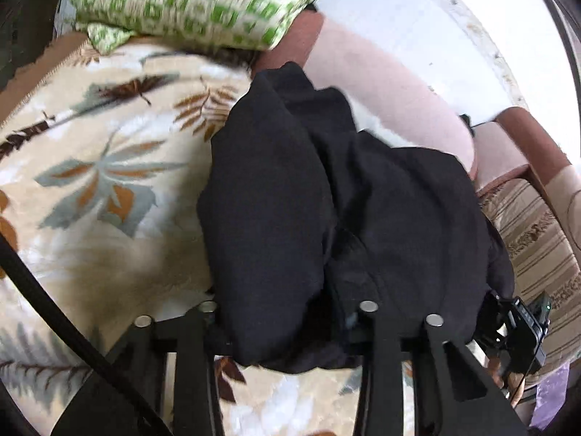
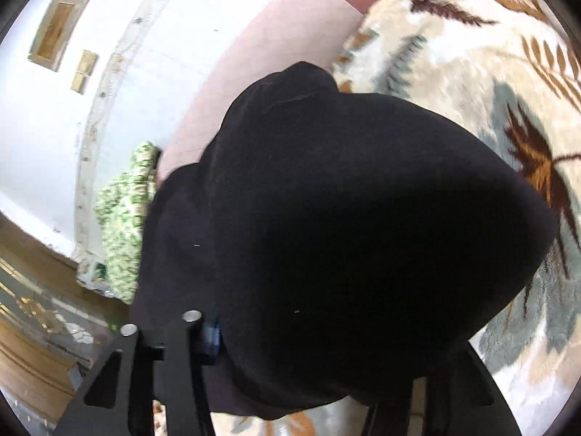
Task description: Fold large clothes
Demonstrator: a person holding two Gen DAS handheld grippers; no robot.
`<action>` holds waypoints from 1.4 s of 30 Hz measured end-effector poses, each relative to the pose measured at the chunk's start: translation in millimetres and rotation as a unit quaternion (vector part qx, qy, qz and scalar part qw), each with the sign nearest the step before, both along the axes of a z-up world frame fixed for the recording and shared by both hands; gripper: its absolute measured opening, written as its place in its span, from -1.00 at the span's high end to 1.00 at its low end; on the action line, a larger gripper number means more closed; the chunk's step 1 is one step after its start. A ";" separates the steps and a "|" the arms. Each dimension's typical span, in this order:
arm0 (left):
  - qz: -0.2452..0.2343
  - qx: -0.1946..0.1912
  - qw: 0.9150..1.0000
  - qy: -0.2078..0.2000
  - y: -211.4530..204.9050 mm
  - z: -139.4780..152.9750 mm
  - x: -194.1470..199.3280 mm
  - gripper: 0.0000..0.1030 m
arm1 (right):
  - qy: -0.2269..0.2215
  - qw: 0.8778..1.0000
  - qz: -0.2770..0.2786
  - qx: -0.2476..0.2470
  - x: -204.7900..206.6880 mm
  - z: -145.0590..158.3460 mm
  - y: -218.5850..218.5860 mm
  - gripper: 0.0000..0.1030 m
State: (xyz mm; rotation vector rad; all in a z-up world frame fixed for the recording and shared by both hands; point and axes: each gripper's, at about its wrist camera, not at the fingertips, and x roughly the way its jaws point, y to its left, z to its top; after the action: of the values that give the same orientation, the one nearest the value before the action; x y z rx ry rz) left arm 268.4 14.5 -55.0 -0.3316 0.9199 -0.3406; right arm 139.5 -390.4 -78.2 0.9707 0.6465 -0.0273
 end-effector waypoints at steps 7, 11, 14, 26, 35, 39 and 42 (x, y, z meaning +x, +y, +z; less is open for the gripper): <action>0.006 0.015 0.999 -0.046 25.9 39.3 -66.9 0.54 | -0.024 0.998 0.048 0.013 -31.8 34.5 12.6 0.01; -0.016 0.012 0.996 -0.090 37.1 53.4 -113.1 0.50 | -0.002 0.995 0.103 0.001 -64.9 33.1 30.8 -0.07; 0.005 0.057 0.992 -0.113 35.0 54.7 -124.8 -0.10 | 0.058 0.992 0.102 -0.036 -64.5 17.1 31.3 -0.28; 0.061 0.105 0.989 -0.089 24.6 43.4 -91.9 -0.39 | 0.095 0.994 0.028 0.035 -102.5 16.8 9.1 -0.37; 0.071 0.144 0.985 -0.061 -9.0 4.8 -38.4 -0.50 | 0.089 0.993 -0.061 0.046 -140.0 15.0 0.2 -0.47; 0.074 0.170 0.982 -0.047 -13.3 -17.1 -24.5 -0.74 | 0.079 0.983 -0.156 -0.053 -171.2 34.8 -2.8 -0.53; 0.075 0.170 0.982 -0.045 -12.2 -14.8 -24.5 -0.74 | 0.069 0.963 -0.220 -0.140 -179.8 62.9 2.5 -0.58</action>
State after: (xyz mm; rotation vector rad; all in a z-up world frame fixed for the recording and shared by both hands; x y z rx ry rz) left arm 243.9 2.3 -69.8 -0.0697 0.8422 -0.0563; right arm -40.3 -387.9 -15.3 0.8247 0.5251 -0.5705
